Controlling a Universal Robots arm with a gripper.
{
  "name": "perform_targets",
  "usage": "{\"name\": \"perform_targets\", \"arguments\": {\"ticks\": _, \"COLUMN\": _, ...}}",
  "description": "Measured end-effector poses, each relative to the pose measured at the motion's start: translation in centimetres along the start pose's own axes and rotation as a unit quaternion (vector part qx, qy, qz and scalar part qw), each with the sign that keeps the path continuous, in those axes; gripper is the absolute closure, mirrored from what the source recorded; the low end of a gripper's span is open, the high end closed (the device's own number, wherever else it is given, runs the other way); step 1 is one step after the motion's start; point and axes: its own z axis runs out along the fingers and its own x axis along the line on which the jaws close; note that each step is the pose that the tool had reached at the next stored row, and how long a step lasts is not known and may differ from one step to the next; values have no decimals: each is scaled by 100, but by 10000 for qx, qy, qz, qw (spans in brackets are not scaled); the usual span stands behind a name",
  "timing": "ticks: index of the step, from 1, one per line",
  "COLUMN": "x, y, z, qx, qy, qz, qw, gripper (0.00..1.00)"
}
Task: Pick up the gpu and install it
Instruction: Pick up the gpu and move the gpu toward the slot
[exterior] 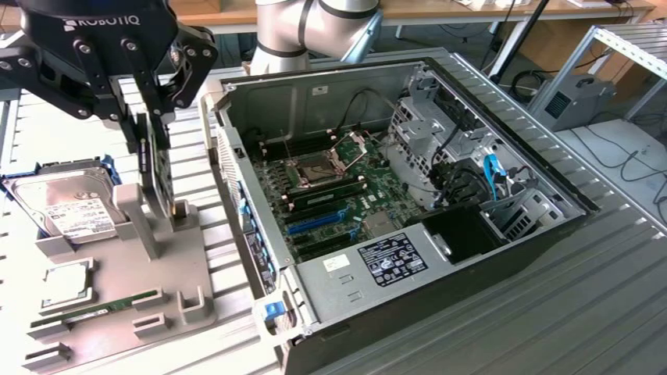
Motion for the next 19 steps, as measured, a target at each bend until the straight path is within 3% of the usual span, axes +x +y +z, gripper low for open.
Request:
{"name": "perform_targets", "arguments": {"ticks": 12, "x": -9, "y": -2, "z": 91, "qx": 0, "qy": -1, "qz": 0, "qw": 10000, "gripper": 74}}
{"name": "perform_targets", "arguments": {"ticks": 19, "x": -352, "y": 22, "z": 138, "qx": 0, "qy": 0, "qz": 0, "qw": 10000, "gripper": 74}}
